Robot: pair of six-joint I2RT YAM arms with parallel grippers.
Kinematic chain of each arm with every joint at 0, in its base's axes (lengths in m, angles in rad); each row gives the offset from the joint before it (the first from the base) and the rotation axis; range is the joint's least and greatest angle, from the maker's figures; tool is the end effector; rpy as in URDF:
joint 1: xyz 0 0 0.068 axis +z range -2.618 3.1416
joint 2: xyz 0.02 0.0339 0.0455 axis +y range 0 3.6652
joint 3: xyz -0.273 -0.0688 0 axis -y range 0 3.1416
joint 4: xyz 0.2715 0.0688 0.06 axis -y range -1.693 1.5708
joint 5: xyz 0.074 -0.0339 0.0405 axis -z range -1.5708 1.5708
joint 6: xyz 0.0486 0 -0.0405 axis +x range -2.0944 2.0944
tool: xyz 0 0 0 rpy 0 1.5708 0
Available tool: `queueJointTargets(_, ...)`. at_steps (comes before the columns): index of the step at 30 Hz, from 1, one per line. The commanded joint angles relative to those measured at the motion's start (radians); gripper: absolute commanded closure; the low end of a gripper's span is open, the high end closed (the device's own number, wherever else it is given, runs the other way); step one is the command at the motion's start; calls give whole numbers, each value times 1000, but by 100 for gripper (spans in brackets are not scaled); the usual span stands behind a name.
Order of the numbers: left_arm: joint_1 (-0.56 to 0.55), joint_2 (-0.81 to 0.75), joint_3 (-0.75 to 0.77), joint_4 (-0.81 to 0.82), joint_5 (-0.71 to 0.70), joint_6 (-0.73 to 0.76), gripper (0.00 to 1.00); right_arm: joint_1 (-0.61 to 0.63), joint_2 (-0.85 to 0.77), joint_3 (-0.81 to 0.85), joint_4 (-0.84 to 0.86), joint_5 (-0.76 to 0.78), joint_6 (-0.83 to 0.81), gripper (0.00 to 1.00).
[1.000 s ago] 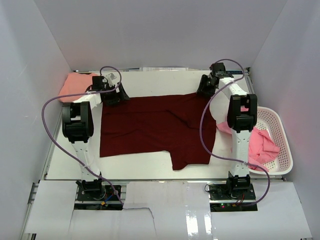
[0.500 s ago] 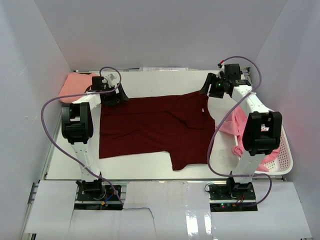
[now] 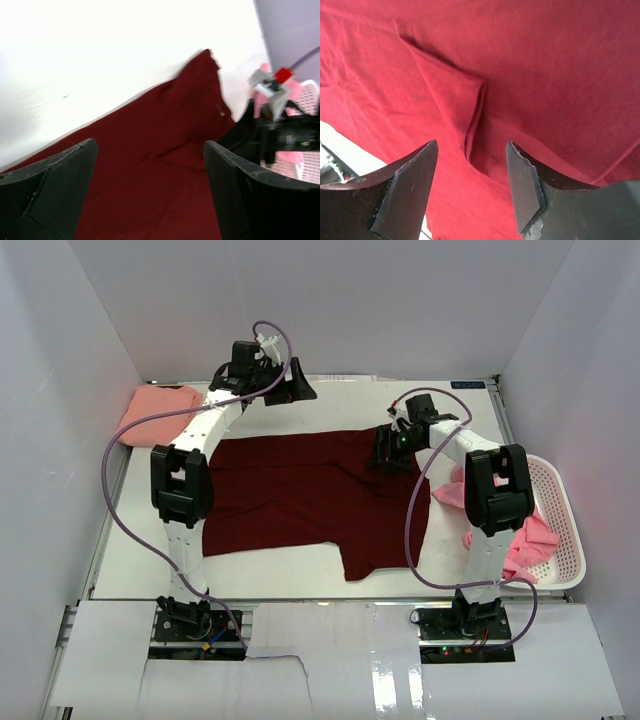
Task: Fold and stack the t-shirts
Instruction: Fold the flattened tshirt in 1/3 of the way
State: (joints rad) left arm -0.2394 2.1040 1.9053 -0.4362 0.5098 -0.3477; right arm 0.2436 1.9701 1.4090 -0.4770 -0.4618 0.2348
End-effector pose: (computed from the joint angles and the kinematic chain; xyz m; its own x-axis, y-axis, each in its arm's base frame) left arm 0.5097 -0.1488 0.2848 -0.7423 -0.1250 -0.6583 0.3571 0.7575 -0.5465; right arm 0.4292 0.1290 0.1701 -0.9144 -0.0126 -0.4046 -0.2291 0.8402 0.4914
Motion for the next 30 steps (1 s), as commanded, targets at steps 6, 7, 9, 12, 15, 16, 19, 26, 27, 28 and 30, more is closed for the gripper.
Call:
queueJointTargets(6, -95, 221, 166, -26, 136, -141, 2, -9, -2, -44, 67, -115, 24, 37)
queueJointTargets(7, -103, 237, 169, 2, 151, -170, 2, -9, 4, -51, 87, -135, 34, 37)
queueJointTargets(9, -121, 275, 158, 36, 174, -200, 2, -7, 9, -74, 107, -155, 43, 37)
queueJointTargets(12, -142, 304, 133, 91, 194, -234, 2, -7, 22, -87, 138, -178, 57, 37)
queueJointTargets(15, -155, 317, 130, 116, 196, -247, 2, -7, 33, -94, 164, -196, 67, 37)
queueJointTargets(16, -156, 318, 130, 129, 199, -251, 2, -7, 39, -96, 172, -207, 72, 37)
queueJointTargets(19, -161, 321, 136, 142, 211, -264, 2, -4, 50, -91, 199, -234, 90, 37)
queueJointTargets(26, -167, 298, 135, 139, 203, -261, 2, 6, 61, -84, 250, -250, 112, 37)
queueJointTargets(27, -169, 295, 135, 137, 202, -260, 2, 8, 64, -84, 264, -252, 112, 37)
queueJointTargets(28, -169, 294, 135, 137, 200, -258, 2, 8, 67, -82, 270, -253, 113, 37)
queueJointTargets(30, -170, 292, 136, 137, 205, -261, 2, 8, 84, -70, 281, -265, 116, 37)
